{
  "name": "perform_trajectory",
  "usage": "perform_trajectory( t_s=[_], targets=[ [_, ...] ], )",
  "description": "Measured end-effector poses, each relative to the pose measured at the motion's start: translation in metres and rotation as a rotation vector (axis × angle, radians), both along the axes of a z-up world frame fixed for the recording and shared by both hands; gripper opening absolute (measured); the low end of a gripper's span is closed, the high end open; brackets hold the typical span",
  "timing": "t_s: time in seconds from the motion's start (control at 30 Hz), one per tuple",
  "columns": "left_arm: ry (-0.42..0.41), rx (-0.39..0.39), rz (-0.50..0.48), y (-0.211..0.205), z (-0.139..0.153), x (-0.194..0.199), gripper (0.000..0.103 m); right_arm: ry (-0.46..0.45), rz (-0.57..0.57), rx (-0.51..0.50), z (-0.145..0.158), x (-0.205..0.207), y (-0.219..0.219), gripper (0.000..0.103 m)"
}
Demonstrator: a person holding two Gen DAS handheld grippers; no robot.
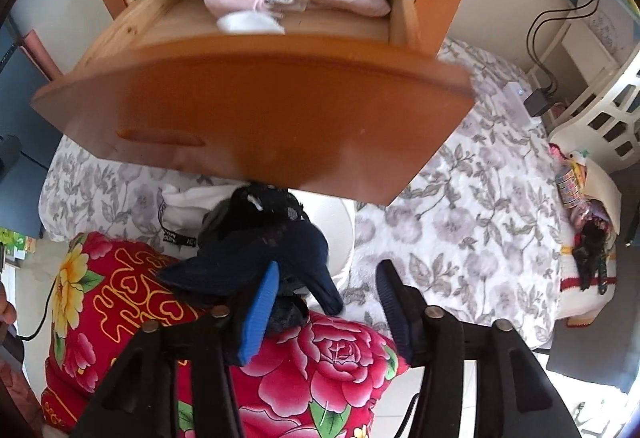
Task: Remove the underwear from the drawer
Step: 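Lower the navy cap onto the blanket pile and open the right gripper, then move the right gripper back into the drawer toward the white Hello Kitty sock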
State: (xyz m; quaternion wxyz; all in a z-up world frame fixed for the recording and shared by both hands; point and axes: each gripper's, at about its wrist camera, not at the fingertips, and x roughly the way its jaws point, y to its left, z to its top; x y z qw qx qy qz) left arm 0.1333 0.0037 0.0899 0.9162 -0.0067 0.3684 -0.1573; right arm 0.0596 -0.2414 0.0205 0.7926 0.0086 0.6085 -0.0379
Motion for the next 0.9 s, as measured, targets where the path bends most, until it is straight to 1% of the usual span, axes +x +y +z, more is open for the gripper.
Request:
perform_trajectory(
  t_s=[0.07,0.23,0.4,0.53,0.57,0.9],
  targets=[
    [0.000,0.000,0.000,0.000,0.000,0.000,0.103,-0.019,0.004,-0.004,0.007,-0.001,0.001,0.067],
    [-0.001,-0.001,0.004,0.000,0.000,0.000,0.103,-0.065,0.017,-0.005,0.023,-0.001,0.003,0.077],
    [-0.003,-0.004,0.010,0.001,0.000,0.001,0.103,-0.090,0.044,0.005,0.027,0.000,0.012,0.086],
    [-0.004,-0.004,0.012,0.002,0.001,0.001,0.103,-0.101,0.062,0.018,0.026,0.000,0.018,0.101],
    [-0.004,-0.004,0.011,0.002,0.001,0.001,0.103,-0.104,0.063,0.020,0.026,0.000,0.019,0.103],
    [-0.004,-0.004,0.009,0.002,0.001,0.002,0.103,-0.126,0.030,0.056,0.029,-0.001,0.011,0.103]
  ],
)
